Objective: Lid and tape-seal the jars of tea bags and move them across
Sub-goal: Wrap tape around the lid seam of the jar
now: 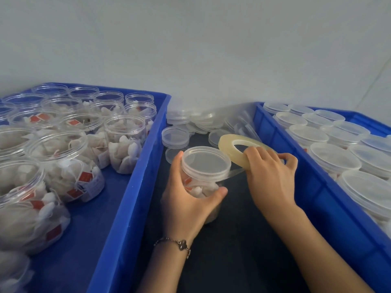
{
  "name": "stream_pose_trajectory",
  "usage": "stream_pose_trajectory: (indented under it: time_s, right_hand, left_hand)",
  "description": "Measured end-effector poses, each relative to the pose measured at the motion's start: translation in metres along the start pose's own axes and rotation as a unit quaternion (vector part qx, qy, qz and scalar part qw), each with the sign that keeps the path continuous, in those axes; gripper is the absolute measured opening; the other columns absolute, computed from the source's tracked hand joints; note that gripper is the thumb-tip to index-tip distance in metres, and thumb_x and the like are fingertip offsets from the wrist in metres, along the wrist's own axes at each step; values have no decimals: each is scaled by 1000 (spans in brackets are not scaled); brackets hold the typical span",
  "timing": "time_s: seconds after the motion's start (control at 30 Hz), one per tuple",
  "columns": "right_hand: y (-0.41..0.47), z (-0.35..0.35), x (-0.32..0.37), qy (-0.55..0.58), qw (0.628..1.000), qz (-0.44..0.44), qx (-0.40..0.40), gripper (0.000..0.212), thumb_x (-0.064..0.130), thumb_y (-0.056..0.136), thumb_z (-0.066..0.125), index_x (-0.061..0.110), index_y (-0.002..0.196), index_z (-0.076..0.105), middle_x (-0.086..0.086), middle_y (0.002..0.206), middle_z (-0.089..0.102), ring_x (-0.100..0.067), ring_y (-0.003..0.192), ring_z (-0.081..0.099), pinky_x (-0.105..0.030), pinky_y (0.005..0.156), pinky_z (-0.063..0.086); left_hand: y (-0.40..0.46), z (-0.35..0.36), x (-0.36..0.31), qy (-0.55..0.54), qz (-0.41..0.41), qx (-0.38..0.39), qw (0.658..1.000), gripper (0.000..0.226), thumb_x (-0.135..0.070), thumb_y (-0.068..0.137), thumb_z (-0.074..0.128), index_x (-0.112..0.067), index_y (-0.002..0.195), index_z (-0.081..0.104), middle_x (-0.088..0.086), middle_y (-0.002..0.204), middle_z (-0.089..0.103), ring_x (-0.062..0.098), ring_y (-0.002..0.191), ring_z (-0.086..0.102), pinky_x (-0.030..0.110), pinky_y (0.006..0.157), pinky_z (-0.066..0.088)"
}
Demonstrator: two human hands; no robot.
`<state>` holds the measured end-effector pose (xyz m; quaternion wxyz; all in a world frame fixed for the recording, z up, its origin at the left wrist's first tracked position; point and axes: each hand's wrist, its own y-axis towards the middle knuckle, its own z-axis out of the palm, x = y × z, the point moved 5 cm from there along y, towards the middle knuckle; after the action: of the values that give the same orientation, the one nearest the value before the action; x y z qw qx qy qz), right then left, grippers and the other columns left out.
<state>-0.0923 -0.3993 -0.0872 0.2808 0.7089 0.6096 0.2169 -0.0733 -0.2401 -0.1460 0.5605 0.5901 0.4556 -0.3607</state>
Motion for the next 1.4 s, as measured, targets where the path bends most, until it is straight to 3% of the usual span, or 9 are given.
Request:
stream_pose_trajectory:
  time_s: [0.23,0.4,0.6,0.83,1.0,1.1,1.23,1.3,1.4]
  right_hand:
    - [7,-22,4,-26,999,-22,-24,18,1,72,73,12,69,59,-2,57,54,-25,53,51,-43,73,40]
    - [10,-23,-8,-17,1000,-12,-6,19,1,76,68,14,68,56,1,56,50,-22,52,45,-39,74,35]
    - [7,-23,-6,3,1000,-24,-16,25,6,74,73,16,67,51,4,50,48,-17,46,41,-40,72,40]
    - [-1,-15,-1,-10,1000,-10,24,30,5,68,79,15,65,51,3,47,49,-15,44,36,-41,73,45]
    - [-13,-6,4,14,997,17,68,34,0,68,75,18,62,46,7,44,43,-14,39,35,-35,68,43]
    - [-22,1,0,33,994,54,92,32,0,73,71,19,67,45,10,50,36,-12,41,31,-32,66,34]
    - [-27,3,-8,52,992,88,75,26,3,77,68,17,65,49,11,51,33,-12,41,31,-29,60,33]
    - [-26,10,-14,35,989,105,97,21,13,88,57,19,72,45,10,58,38,-15,49,41,-28,58,30]
    - [-21,10,-17,44,986,108,119,8,19,94,49,22,89,44,9,74,52,-19,66,57,-29,56,35]
  left_hand:
    - [-3,-5,-9,-114,-56,53,990,91,-55,44,73,-26,128,56,-15,96,70,-1,93,64,36,87,54]
    - [-11,5,-17,-189,-63,112,974,52,-48,49,74,-22,94,70,9,82,72,18,71,70,20,61,54]
    - [-12,6,-20,-225,-67,126,964,46,-50,49,72,-25,87,72,4,82,74,16,72,71,17,59,52]
    - [-11,6,-17,-224,-61,145,962,43,-47,51,73,-34,92,71,5,86,74,16,77,71,16,61,52]
    - [-9,7,-11,-186,-61,186,963,82,-48,47,74,-33,125,57,-7,103,71,3,94,66,12,68,50]
    - [-9,10,-11,-168,-60,244,953,82,-47,47,75,-38,126,55,-12,107,70,-1,103,62,10,70,50]
    - [-8,11,-4,-161,-85,270,945,93,-51,44,75,-38,133,49,-8,105,70,2,101,64,11,69,50]
    - [-11,15,-3,-168,-95,284,939,76,-50,47,74,-41,121,58,-1,99,72,11,92,68,16,70,51]
    - [-18,26,2,-229,-139,304,915,65,-46,56,72,-17,113,64,18,98,67,30,86,64,37,77,51]
